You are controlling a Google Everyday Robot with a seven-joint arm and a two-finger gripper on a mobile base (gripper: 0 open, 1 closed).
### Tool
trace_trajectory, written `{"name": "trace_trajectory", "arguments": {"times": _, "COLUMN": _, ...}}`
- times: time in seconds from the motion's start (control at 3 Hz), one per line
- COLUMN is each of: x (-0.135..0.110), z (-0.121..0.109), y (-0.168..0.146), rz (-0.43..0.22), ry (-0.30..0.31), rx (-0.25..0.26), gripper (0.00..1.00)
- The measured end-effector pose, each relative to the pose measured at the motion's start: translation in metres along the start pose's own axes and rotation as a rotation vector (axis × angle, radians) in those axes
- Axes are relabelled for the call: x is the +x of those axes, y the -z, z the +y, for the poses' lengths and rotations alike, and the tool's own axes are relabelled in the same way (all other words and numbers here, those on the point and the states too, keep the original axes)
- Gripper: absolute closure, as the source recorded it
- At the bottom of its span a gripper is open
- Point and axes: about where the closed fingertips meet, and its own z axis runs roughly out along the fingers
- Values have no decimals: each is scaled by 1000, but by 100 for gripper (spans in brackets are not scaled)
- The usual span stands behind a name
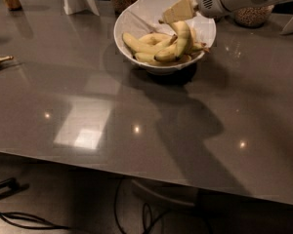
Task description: Pick banana from white bowl
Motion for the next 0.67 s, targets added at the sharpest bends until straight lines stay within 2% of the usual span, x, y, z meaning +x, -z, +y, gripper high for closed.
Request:
{"name": "trace_trajectory", "arguments": {"times": 0.33, "x": 11, "z": -5, "y": -5, "rz": 30, "ry": -30, "rx": 11, "gripper": 43}}
{"name": "trace_trajectory", "arguments": {"times": 0.67, "x": 21, "z": -8, "y": -7, "rz": 65, "ry": -41, "rx": 26, "gripper": 44}}
